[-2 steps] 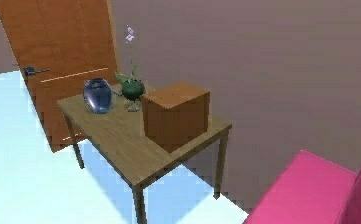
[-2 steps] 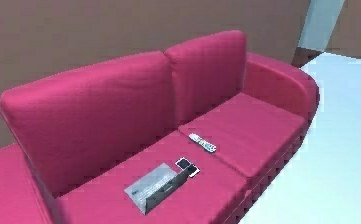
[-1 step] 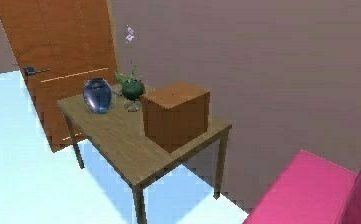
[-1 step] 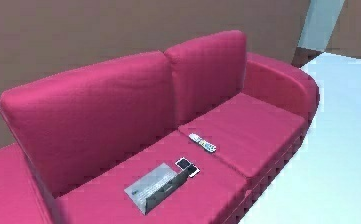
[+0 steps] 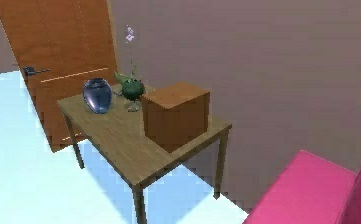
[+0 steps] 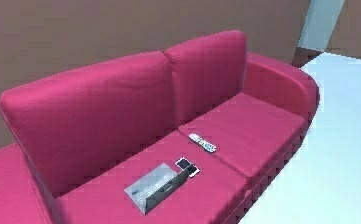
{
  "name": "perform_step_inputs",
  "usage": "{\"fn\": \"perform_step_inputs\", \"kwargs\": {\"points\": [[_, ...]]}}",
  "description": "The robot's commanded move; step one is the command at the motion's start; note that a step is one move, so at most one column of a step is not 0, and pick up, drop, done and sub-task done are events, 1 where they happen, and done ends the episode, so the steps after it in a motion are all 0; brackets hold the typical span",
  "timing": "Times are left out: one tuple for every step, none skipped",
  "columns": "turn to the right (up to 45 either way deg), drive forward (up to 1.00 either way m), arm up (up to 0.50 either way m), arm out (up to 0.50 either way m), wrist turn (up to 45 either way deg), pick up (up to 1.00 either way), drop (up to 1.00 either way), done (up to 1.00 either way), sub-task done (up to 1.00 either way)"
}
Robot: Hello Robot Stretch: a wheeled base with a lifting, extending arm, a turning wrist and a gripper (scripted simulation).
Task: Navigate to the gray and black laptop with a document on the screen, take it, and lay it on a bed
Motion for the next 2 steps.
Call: {"fn": "perform_step_inputs", "kwargs": {"points": [[0.0,0.0,0.0,0.24,0.0,0.0,0.0,0.0,0.0],[0.0,0.0,0.0,0.0,45.0,0.0,0.0,0.0,0.0]]}}
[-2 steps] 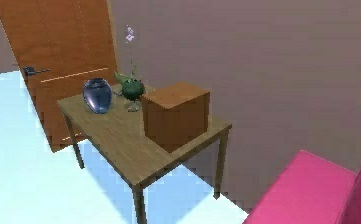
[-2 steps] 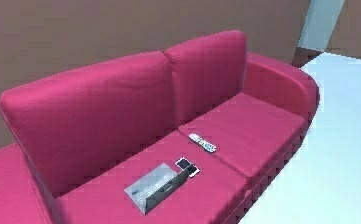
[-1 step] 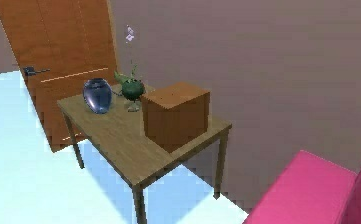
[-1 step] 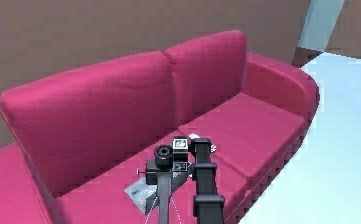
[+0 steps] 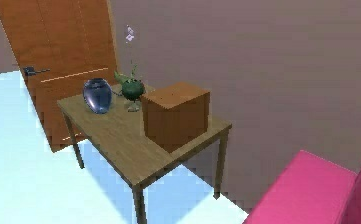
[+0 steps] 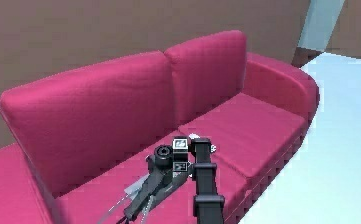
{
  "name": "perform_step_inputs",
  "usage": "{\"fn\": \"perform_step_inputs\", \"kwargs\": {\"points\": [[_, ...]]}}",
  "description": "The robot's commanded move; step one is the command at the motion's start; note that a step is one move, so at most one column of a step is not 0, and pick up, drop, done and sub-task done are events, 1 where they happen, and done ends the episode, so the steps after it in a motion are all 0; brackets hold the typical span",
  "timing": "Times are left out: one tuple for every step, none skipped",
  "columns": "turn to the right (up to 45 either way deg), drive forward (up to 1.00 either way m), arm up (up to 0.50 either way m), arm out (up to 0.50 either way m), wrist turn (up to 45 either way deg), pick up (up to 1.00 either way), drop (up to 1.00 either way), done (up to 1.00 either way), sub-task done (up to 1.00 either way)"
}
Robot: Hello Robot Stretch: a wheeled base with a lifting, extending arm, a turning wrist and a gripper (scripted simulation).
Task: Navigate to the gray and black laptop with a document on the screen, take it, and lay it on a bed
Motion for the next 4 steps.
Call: {"fn": "perform_step_inputs", "kwargs": {"points": [[0.0,0.0,0.0,0.0,45.0,0.0,0.0,0.0,0.0],[0.0,0.0,0.0,0.0,45.0,0.0,0.0,0.0,0.0],[0.0,0.0,0.0,0.0,9.0,0.0,0.0,0.0,0.0],[0.0,0.0,-0.3,0.0,0.0,0.0,0.0,0.0,0.0]]}}
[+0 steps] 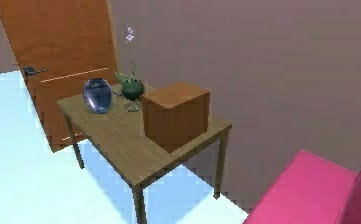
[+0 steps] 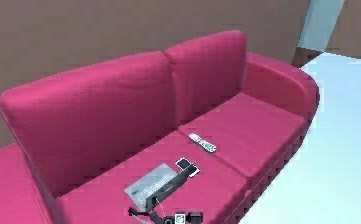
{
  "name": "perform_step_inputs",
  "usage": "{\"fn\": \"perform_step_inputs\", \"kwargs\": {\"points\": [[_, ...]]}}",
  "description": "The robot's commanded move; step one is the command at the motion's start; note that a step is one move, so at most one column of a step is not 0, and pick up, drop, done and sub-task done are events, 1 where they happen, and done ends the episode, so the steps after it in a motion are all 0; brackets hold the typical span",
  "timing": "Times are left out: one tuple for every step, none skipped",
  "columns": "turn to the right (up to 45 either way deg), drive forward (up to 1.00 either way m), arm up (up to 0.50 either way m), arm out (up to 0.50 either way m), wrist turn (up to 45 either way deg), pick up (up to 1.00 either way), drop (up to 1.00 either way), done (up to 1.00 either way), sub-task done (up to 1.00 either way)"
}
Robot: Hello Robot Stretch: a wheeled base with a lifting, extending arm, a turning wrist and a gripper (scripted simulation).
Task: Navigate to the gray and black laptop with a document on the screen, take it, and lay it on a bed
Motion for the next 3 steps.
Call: {"fn": "perform_step_inputs", "kwargs": {"points": [[0.0,0.0,0.0,0.0,0.0,1.0,0.0,0.0,0.0],[0.0,0.0,0.1,0.0,0.0,0.0,0.0,0.0,0.0],[0.0,0.0,0.38,0.0,0.0,0.0,0.0,0.0,0.0]]}}
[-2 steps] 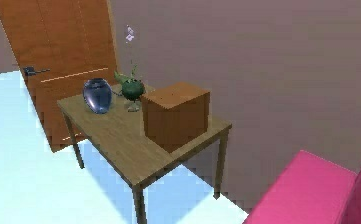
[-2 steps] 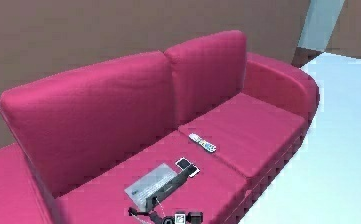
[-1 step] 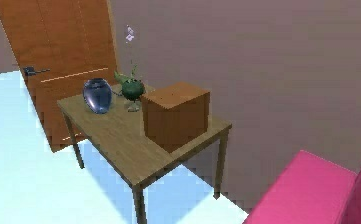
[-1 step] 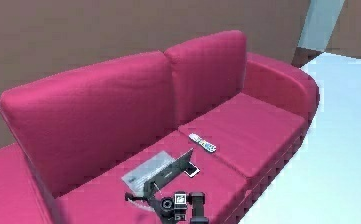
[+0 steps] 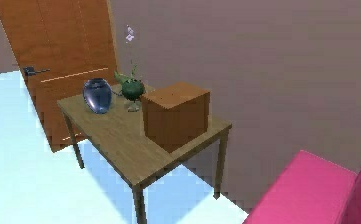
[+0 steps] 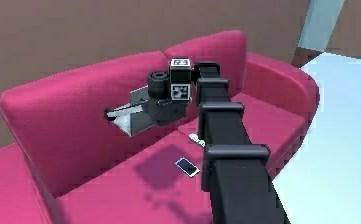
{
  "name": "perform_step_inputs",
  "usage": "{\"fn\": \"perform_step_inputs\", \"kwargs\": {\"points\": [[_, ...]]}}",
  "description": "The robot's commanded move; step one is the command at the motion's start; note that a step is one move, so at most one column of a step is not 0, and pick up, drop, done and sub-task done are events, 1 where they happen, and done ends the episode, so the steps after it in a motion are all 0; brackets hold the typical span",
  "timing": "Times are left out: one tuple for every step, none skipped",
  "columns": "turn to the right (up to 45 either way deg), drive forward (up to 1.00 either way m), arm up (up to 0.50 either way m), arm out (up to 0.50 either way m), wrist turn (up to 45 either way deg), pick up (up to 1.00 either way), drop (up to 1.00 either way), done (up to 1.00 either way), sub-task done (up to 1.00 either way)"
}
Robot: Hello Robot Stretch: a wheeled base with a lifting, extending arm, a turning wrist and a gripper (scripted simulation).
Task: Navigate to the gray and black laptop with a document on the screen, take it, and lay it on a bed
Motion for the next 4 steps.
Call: {"fn": "perform_step_inputs", "kwargs": {"points": [[0.0,0.0,0.0,0.0,-45.0,0.0,0.0,0.0,0.0],[0.0,0.0,0.0,0.0,-45.0,0.0,0.0,0.0,0.0],[0.0,0.0,0.0,0.0,-3.0,0.0,0.0,0.0,0.0],[0.0,0.0,0.0,-0.22,0.0,0.0,0.0,0.0,0.0]]}}
